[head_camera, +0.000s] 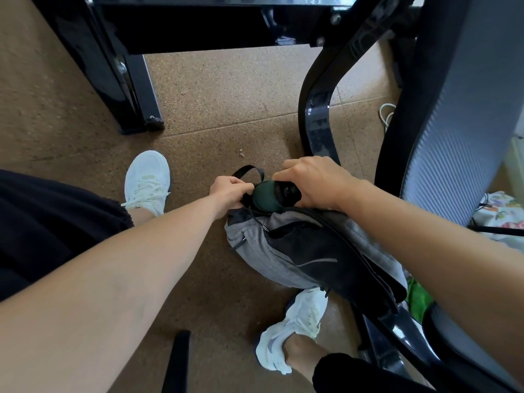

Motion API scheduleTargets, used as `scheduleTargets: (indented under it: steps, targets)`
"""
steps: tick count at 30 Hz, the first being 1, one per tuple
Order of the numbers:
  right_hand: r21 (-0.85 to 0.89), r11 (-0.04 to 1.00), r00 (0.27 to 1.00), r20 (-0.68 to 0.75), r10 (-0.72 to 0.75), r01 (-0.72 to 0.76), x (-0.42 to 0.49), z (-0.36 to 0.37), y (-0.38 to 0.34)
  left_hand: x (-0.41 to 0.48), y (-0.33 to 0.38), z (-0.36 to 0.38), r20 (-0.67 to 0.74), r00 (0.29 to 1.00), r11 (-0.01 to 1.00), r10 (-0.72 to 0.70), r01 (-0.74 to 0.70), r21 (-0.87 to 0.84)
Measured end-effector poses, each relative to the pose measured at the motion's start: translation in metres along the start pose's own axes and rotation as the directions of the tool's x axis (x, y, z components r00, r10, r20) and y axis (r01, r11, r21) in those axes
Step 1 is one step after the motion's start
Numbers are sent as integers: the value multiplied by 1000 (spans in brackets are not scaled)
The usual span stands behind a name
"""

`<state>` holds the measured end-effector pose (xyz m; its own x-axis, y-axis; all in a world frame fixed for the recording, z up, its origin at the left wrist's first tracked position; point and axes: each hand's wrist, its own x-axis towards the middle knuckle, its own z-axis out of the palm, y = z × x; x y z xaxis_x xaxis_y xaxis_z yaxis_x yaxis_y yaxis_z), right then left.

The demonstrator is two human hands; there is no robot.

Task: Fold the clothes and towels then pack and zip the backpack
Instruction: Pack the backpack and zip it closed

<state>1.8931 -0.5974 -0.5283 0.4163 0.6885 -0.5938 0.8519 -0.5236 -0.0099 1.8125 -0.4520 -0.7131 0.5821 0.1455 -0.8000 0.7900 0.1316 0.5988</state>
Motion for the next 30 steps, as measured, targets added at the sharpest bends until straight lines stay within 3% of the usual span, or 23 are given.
scheduleTargets:
  steps: [5, 10, 13, 19, 23, 28, 30]
  targets:
    - [80, 996, 998, -47, 33, -29, 4, -3, -4, 5, 8, -7, -27, 984, 940, 179, -163, 299]
    - [12, 975, 974, 24, 224, -224, 13, -2, -12, 6, 24, -15, 75, 960, 843, 271, -274, 463]
    - [83, 948, 951, 60, 303, -307, 13, 1, -15, 3, 28, -14, 54, 947, 818, 316, -301, 490]
    - [-78, 994, 997, 27, 77, -75, 15, 5, -8, -3, 19, -3, 13, 940, 824, 342, -306, 477]
    - [17, 992, 993, 8, 121, -121, 18, 5, -9, 1, 22, -3, -32, 947, 858, 320, -276, 434]
    - [-5, 983, 983, 4, 184, -184, 13, 6, -10, 6, 25, -8, 71, 956, 849, 283, -284, 445]
    - [-43, 964, 964, 41, 264, -263, 7, 1, -10, 1, 36, -11, 164, 941, 877, 295, -335, 344]
